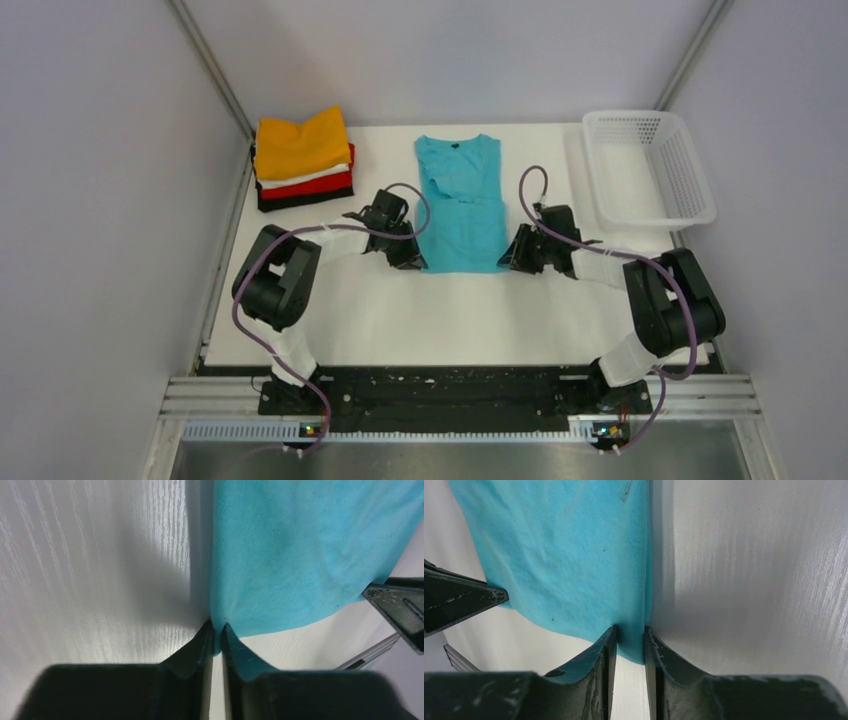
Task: Fold and stack the t-shirts
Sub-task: Grab one side of the 2/3 rectangular tshirt with both arms
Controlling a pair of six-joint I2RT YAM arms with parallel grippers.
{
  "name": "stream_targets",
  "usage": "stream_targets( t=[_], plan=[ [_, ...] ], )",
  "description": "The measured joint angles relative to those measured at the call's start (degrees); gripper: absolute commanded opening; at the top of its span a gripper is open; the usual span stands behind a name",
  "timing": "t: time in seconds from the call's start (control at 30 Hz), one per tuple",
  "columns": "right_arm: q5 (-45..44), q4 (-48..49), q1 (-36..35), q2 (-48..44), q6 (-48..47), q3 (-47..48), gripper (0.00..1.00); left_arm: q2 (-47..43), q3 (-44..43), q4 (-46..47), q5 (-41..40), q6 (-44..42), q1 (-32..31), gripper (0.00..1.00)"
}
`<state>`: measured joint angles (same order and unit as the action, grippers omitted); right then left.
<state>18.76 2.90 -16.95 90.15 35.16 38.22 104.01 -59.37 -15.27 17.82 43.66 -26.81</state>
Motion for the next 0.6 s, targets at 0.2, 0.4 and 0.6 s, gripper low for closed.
stream_targets(
  t=[0.2, 0.4, 0.6],
  plan=[
    [0.7, -0.8, 0.0, -0.3, -0.3, -1.1, 0.00, -0.1, 0.2, -0.9, -0.2, 0.1, -0.8, 0.00],
    [3.9, -8.5, -0.1, -7.4, -1.7, -5.9, 0.00, -6.4, 6.3, -4.6, -1.0, -0.1, -3.4, 0.00],
    [10.8, -30.8, -0.5, -23.3, -5.7, -8.1, 0.00, -21.9, 13.4, -16.4, 1.0, 1.3, -8.6, 0.00]
  ],
)
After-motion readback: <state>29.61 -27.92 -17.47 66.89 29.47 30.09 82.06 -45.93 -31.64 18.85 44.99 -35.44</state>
